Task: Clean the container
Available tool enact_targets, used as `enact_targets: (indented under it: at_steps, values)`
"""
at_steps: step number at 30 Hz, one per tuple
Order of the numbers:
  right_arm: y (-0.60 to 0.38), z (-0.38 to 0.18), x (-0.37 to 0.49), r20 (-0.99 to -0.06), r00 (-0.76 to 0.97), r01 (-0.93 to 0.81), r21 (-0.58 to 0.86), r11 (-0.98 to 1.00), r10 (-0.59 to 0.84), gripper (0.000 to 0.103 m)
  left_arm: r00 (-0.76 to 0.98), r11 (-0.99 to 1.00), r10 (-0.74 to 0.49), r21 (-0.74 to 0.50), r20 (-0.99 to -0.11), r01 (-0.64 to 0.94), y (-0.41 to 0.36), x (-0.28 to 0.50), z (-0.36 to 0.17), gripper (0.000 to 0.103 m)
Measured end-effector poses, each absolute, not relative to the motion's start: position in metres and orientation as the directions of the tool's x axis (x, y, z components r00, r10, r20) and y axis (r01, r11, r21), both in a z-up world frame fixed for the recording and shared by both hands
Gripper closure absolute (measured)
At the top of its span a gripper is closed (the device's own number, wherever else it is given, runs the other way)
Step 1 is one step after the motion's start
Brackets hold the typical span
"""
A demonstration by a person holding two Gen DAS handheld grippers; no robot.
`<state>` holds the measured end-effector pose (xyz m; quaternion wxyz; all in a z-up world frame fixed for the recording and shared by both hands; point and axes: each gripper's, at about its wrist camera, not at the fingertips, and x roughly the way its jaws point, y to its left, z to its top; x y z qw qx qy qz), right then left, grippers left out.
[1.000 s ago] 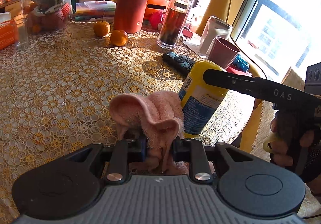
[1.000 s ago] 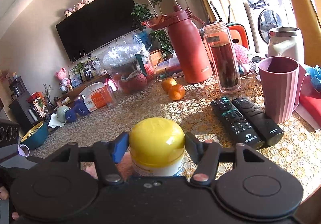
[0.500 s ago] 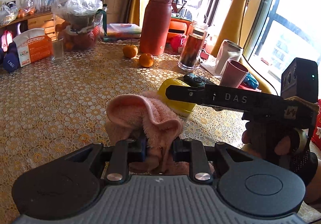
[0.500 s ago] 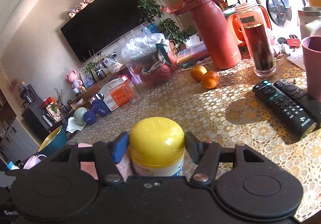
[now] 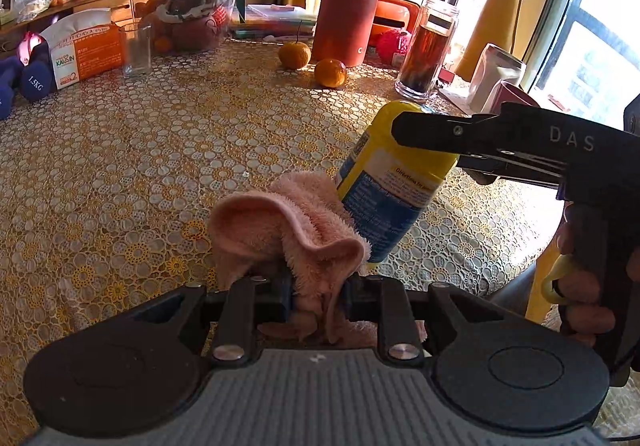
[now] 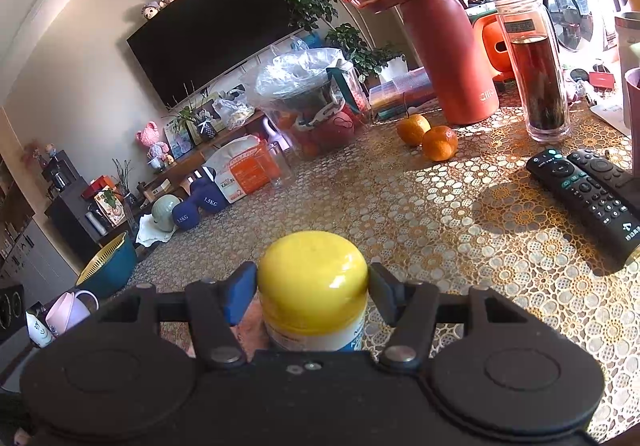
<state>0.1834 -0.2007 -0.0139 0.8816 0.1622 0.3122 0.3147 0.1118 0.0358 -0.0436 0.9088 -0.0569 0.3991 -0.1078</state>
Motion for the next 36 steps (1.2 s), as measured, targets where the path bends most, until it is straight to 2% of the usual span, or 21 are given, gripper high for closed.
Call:
enact_targets:
  at_steps: [8, 16, 21, 29, 36]
  values:
    - [-0.214, -0.017, 0.184, -0.443, 0.593, -0.470, 0.488, 0.735, 0.673, 0.043, 0.681, 0.971, -0.236, -0.185, -0.693, 0.148, 0.048, 0.103, -0.025, 0.081]
    - [-0.233, -0.022, 0.185, -0.426, 0.567, -0.469, 0.538, 0.701, 0.705, 0.043, 0.710, 0.940, -0.342, -0.214, -0.616, 0.267, 0.020, 0.102, 0.012, 0.081]
    - [-0.238, -0.023, 0.182, -0.424, 0.565, -0.463, 0.547, 0.697, 0.708, 0.043, 0.687, 0.939, -0.338, -0.186, -0.643, 0.288, -0.003, 0.115, -0.002, 0.081]
    - [-0.244, -0.023, 0.183, -0.424, 0.570, -0.466, 0.539, 0.701, 0.704, 0.043, 0.652, 0.962, -0.270, -0.176, -0.708, 0.208, 0.012, 0.126, -0.029, 0.081]
    - [-0.234, -0.017, 0.174, -0.431, 0.566, -0.541, 0.450, 0.711, 0.703, 0.043, 0.655, 0.968, -0.252, -0.192, -0.712, 0.164, 0.040, 0.117, -0.025, 0.081]
